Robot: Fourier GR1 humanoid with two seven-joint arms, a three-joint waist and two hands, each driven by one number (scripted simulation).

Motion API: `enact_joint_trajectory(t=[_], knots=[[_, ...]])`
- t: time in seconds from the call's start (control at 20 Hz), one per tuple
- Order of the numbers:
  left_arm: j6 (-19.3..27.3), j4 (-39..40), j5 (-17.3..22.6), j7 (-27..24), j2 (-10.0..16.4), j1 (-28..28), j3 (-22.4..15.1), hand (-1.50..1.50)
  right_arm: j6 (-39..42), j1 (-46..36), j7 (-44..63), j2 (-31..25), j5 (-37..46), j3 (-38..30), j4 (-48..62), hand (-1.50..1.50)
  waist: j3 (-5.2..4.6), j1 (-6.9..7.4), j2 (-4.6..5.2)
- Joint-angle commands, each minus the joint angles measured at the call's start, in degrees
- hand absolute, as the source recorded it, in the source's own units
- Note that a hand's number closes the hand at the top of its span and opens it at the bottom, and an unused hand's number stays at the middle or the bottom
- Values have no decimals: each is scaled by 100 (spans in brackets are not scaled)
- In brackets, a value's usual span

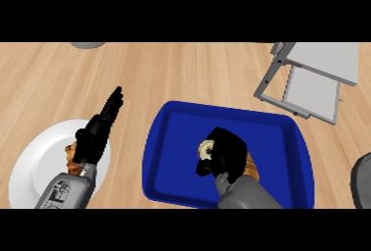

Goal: Pick the cupcake from the tray and place it in the tiered shelf

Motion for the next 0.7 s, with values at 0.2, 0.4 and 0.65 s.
enact_joint_trajectory(t=[0.2, 0.4, 0.65], knots=[[-34, -120, -53, -102, 44, 184, 45, 0, 867, 681, -2306, -1279, -791, 983, -963, 150, 22, -32, -10], [-125, -145, 15, -37, -27, 91, -29, 0, 1287, 651, -3662, -1800, -782, 1964, -1388, 150, 38, 164, -27], [-11, -131, -4, -50, -38, 174, 40, 0, 1285, 986, -5282, -2866, -1528, 1988, -2507, 150, 49, -110, -24]])
